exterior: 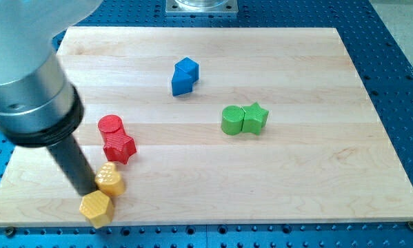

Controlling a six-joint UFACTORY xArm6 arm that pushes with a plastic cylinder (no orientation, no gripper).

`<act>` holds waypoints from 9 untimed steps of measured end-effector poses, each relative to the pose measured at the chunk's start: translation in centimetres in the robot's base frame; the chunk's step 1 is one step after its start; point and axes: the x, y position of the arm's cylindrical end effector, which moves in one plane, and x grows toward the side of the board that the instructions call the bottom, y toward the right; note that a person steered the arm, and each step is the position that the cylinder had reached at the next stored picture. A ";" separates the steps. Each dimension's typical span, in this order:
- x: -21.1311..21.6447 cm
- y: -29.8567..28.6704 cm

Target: Adjust the red blocks above the yellow heart

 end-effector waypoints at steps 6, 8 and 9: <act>-11.0 -1.5; -11.0 3.3; -13.4 2.5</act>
